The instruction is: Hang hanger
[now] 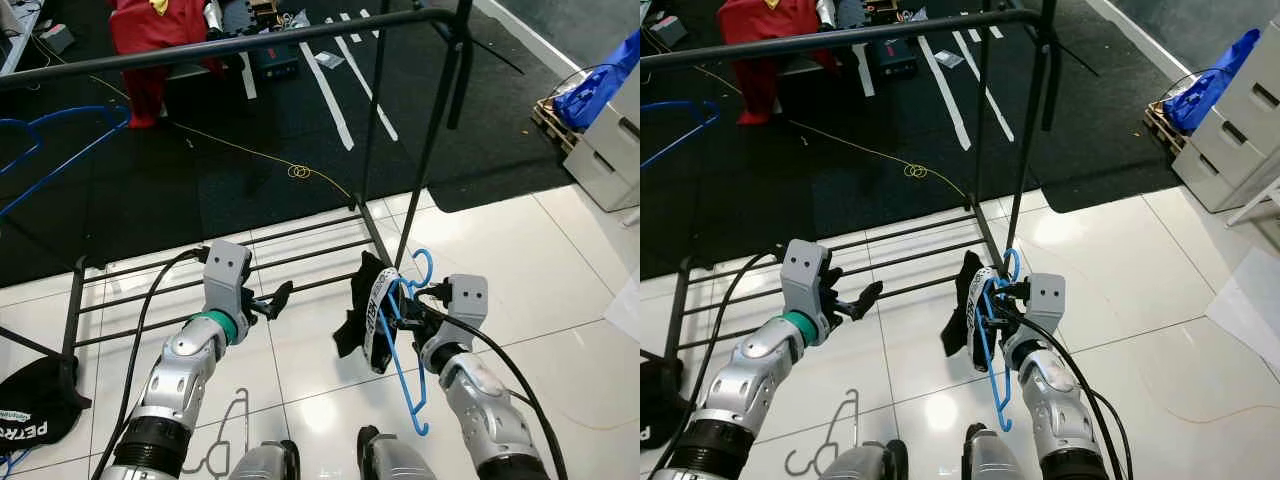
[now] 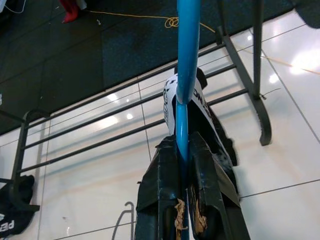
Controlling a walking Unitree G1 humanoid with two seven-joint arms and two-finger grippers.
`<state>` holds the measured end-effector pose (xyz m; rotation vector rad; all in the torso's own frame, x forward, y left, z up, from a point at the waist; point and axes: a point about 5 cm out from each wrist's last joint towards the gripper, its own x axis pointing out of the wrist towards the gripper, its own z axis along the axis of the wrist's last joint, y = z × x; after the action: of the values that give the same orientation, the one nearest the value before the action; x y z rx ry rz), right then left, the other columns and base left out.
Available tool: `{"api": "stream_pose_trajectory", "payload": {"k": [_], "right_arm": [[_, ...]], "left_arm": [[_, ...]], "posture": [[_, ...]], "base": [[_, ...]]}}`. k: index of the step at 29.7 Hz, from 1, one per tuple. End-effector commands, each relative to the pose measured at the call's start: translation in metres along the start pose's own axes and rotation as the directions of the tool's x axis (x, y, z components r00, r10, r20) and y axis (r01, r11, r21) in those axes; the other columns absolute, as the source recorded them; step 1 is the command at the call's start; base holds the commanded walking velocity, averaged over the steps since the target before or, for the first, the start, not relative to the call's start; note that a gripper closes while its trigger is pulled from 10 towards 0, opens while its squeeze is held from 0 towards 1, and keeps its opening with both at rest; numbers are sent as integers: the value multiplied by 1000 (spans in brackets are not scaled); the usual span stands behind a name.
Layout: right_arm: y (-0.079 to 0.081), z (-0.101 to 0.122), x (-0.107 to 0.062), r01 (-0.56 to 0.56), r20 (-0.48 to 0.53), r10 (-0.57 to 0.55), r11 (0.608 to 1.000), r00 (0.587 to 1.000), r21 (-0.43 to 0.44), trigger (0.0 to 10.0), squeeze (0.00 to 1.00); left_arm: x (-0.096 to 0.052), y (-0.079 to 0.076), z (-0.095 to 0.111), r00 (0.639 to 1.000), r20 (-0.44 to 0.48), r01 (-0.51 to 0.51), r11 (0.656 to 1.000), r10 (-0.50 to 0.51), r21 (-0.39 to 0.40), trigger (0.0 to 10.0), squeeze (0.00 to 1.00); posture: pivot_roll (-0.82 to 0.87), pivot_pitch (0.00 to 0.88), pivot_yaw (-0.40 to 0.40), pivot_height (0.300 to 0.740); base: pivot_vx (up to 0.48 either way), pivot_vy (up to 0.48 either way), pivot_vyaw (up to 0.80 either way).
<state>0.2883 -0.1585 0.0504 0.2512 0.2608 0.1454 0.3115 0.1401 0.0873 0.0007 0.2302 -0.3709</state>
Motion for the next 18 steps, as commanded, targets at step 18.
{"api": "stream_pose_trajectory", "payload": {"k": [18], "right_arm": [[-2,-2,-1,6,-15,-6,1000,1000,17,10000,0]], "left_arm": [[1,0,-4,1000,-19,-1,1000,1,-29,10000,0]], "posture": [[20,148,105,740]], "base": [[0,0,0]]}}
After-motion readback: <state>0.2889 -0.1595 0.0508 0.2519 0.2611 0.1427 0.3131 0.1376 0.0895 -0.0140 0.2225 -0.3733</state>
